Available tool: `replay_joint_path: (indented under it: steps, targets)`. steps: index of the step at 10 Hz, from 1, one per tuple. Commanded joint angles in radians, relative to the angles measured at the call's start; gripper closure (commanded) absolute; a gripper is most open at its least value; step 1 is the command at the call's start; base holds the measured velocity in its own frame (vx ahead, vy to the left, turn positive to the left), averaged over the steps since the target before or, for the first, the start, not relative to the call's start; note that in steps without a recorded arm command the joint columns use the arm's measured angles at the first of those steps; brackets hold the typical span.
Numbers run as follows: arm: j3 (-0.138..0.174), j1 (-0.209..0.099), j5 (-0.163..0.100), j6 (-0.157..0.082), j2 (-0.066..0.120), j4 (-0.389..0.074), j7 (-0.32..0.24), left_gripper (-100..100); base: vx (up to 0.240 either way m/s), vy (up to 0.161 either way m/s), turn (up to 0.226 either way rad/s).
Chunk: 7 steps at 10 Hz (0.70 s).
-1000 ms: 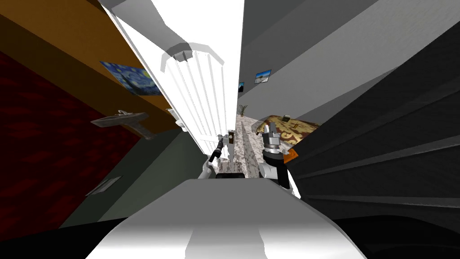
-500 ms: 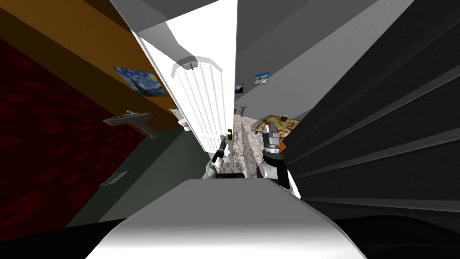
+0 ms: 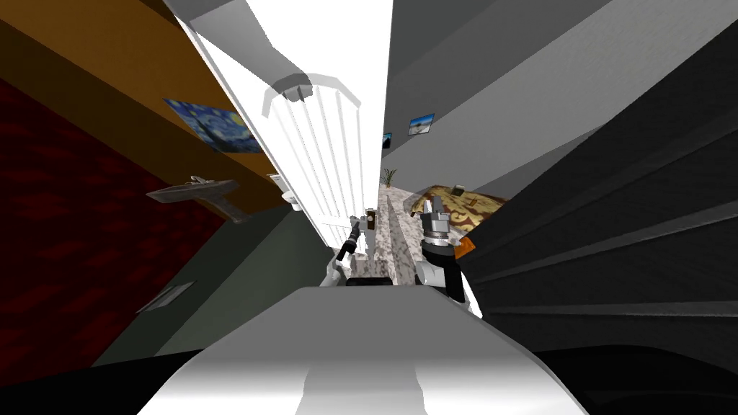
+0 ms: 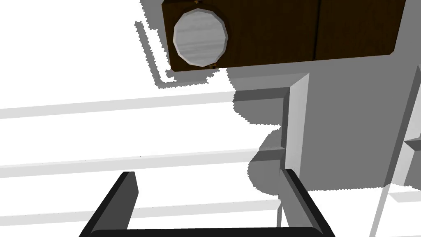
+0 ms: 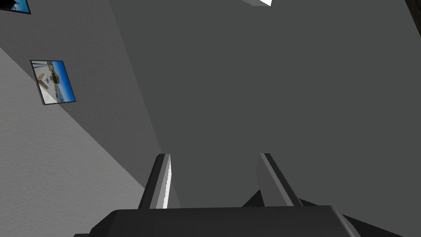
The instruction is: Push the door open
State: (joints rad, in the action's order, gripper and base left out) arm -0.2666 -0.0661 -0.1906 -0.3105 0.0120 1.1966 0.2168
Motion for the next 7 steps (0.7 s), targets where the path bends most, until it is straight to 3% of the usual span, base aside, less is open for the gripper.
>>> replay_joint_path:
  steps: [1,4,6,7]
  targets:
    - [0.004,-0.004,0.000,-0.003,0.009,-0.002,-0.001,-100,0.218,-0.057,-0.013]
    - [0.011,-0.009,0.001,-0.010,-0.011,-0.010,0.001,-100,0.188,-0.090,-0.019]
    - [0.015,-0.012,0.001,-0.014,-0.044,-0.015,0.001,-100,0.136,-0.157,-0.020]
    - [0.014,-0.014,0.001,-0.018,-0.036,-0.022,0.001,-100,0.050,-0.085,0.009]
